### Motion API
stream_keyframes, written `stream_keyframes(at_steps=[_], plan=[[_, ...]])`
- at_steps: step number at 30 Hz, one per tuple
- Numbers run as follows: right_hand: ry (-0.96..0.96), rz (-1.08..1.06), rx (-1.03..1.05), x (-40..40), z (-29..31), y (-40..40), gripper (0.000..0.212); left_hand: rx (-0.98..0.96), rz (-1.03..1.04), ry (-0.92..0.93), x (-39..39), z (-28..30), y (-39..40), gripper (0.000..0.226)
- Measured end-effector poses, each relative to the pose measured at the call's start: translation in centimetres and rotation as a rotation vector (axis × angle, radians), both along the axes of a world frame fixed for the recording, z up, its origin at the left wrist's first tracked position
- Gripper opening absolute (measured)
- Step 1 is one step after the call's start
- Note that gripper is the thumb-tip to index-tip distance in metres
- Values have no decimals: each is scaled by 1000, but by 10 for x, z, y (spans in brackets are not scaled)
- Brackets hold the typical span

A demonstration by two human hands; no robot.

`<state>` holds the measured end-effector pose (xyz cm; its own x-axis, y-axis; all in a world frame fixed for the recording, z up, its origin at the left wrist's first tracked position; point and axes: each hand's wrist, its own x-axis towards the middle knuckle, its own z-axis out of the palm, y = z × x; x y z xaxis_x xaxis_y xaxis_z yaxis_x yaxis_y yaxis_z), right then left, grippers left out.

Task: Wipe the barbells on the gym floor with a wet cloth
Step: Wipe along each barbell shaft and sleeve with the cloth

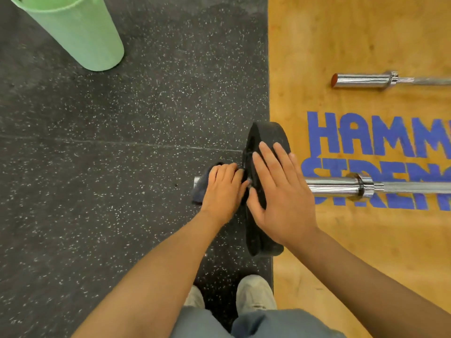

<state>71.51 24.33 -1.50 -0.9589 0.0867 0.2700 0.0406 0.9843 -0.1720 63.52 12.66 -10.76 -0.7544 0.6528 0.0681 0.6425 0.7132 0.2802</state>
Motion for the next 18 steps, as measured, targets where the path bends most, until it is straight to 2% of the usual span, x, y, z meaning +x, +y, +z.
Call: stream_keyframes(at_steps=[3,6,11,14,18], plan=[[19,-2,13,1,-4,1,55,-197,-24,30,-1,-5,9,53],[33,2,-8,0,-6,2,55,-277,-60,22,-1,-6,9,60],[77,9,-80,1,-7,3,54,-178,-211,40,-4,-10,-2,61],[107,17,-112,0,-10,4,53,-89,-170,127,-5,-15,-17,58],[130,22,-122,0,-13,3,51,-138,-137,155,-3,-19,-20,64]])
